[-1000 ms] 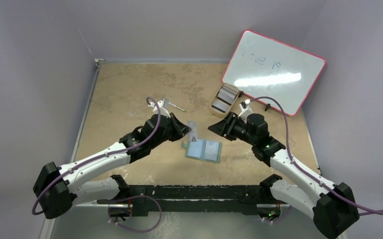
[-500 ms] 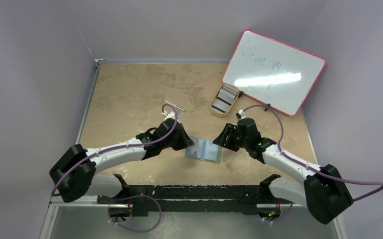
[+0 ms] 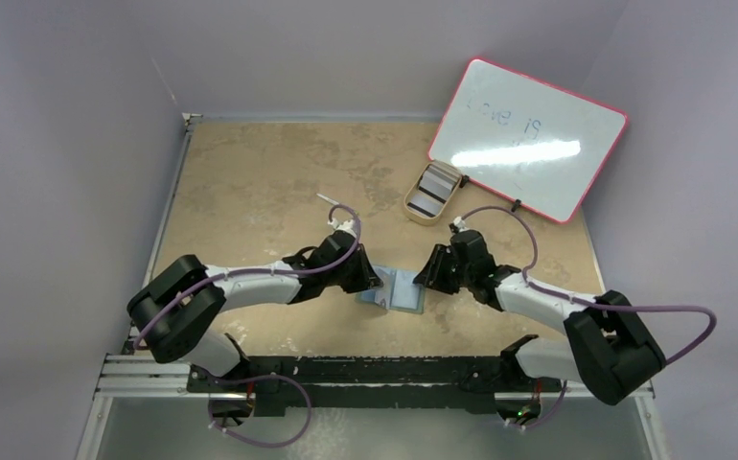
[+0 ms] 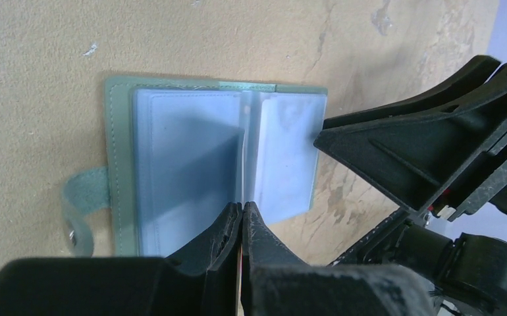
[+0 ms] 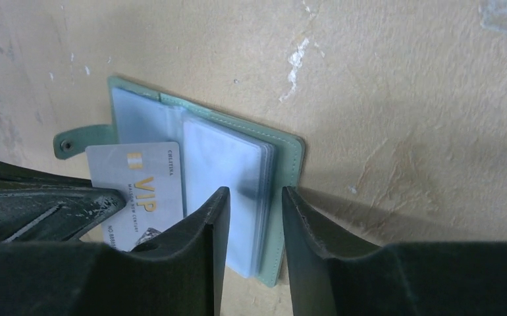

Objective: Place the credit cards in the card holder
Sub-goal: Insert the credit card into the card holder.

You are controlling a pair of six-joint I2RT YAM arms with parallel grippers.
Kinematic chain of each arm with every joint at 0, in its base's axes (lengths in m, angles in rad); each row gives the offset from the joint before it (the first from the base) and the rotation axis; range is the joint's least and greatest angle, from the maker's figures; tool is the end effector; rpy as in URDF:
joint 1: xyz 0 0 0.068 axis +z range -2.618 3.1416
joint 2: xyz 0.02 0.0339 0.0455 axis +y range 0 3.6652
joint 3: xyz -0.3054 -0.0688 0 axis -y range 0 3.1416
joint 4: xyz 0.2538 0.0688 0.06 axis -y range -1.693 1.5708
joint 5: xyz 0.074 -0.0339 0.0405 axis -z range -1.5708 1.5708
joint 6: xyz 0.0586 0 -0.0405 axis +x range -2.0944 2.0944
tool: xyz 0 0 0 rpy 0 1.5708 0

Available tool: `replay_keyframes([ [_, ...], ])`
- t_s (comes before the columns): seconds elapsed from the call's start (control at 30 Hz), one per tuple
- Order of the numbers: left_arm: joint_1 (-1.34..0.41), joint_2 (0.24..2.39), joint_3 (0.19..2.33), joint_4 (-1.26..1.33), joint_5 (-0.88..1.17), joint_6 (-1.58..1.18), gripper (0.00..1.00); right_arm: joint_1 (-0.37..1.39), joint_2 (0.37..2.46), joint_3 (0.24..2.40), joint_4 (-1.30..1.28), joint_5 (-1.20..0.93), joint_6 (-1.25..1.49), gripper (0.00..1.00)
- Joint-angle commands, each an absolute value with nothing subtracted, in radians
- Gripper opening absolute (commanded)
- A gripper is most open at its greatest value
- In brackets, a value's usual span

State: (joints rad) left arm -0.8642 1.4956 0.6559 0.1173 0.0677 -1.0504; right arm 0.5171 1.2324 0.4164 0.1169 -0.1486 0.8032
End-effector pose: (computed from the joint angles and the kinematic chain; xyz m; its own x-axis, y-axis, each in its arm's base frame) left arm 0.1986 -0.2388 0.1816 -0.9004 -0.2785 -0.3342 0.0212 0.7392 -0.6731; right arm 0.2019 0.1248 0.1729 -0.8111 0.3574 -0.4630 -0.0054 0.7870 0.6169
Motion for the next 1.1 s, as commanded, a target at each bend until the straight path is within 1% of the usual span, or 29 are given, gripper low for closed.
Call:
replay_keyframes([
  [0.0,-0.861,1.504,0.659,0.189,0.074,-1.012,0.0,0.518,1.278,0.407,0.195,-0.164,0.759,0.36],
  [0.13,-0.859,1.491,0.646,0.187,0.064,-1.007,0.0,0.517,1.313,0.409,0.234,-0.195,0.738,0.28],
  [0.2,-0.86,1.484,0.653,0.164,0.064,-0.998,0.0,0.517,1.329,0.416,0.233,-0.194,0.728,0.27],
  [0.37,-0.86,1.43,0.649,0.124,0.046,-1.0,0.0,0.518,1.347,0.483,0.142,-0.196,0.67,0.28],
  [0.47,-0.859,1.408,0.65,0.133,0.049,-1.009,0.0,0.519,1.326,0.524,0.076,-0.114,0.652,0.32],
  [0.53,-0.857,1.397,0.662,0.126,0.046,-1.005,0.0,0.519,1.314,0.54,0.034,-0.103,0.655,0.33],
  [0.63,-0.852,1.401,0.674,0.112,0.037,-0.997,0.0,0.519,1.301,0.553,0.008,-0.117,0.668,0.33],
  [0.8,-0.844,1.422,0.656,0.148,0.05,-1.011,0.0,0.522,1.297,0.567,-0.005,-0.15,0.679,0.36],
  [1.07,-0.838,1.467,0.628,0.248,0.096,-1.052,0.0,0.522,1.305,0.55,0.021,-0.182,0.682,0.3],
])
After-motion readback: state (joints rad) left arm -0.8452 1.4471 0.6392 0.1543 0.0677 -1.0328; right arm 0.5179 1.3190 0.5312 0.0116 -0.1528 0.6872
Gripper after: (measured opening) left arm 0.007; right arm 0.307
